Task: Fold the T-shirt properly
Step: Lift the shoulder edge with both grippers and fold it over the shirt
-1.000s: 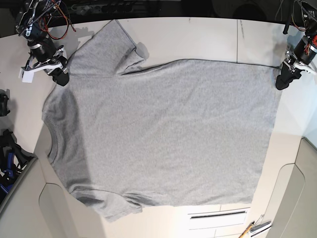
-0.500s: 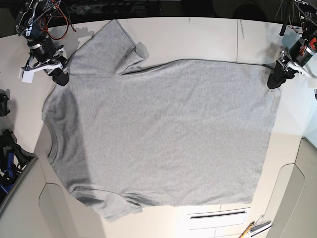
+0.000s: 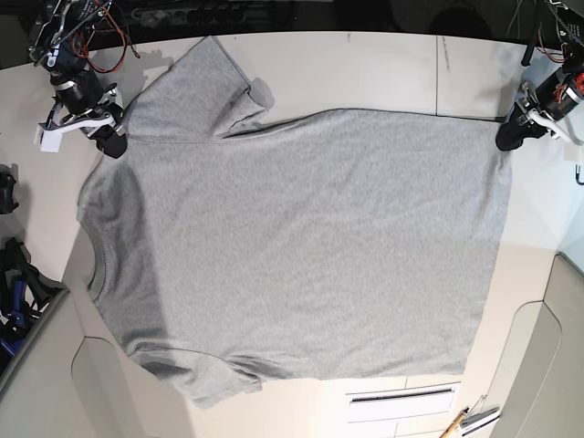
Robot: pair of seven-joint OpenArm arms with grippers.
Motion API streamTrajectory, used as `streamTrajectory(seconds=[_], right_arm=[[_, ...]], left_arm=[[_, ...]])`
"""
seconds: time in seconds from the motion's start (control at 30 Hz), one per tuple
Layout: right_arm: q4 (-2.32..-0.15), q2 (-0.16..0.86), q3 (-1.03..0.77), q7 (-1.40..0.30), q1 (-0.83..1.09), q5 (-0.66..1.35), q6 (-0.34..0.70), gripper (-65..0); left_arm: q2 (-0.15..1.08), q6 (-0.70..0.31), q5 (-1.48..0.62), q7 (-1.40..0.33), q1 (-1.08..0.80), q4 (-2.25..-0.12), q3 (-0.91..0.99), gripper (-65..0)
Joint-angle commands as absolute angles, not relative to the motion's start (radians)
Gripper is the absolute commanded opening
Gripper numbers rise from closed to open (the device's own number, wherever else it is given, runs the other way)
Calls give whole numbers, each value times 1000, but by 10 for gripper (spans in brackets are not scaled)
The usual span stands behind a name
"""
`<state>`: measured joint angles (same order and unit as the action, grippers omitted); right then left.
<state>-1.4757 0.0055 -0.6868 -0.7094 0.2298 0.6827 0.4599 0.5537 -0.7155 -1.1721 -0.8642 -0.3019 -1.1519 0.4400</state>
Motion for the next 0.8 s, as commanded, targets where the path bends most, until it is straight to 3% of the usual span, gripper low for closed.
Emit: streamTrajectory(seconds=[0.0, 0.3, 0.77], right_arm=[[-1497, 14, -689, -726, 229, 680, 461, -650], [-1649, 17, -703, -758, 321, 669, 461, -650], [-1896, 17, -738, -788, 533, 672, 461, -650]], left_arm=[[568, -698, -1139, -902, -310, -1153, 450, -650], [568, -698, -1195, -939, -326, -1153, 620, -650], [568, -698, -1484, -1129, -498, -1153, 805, -650]])
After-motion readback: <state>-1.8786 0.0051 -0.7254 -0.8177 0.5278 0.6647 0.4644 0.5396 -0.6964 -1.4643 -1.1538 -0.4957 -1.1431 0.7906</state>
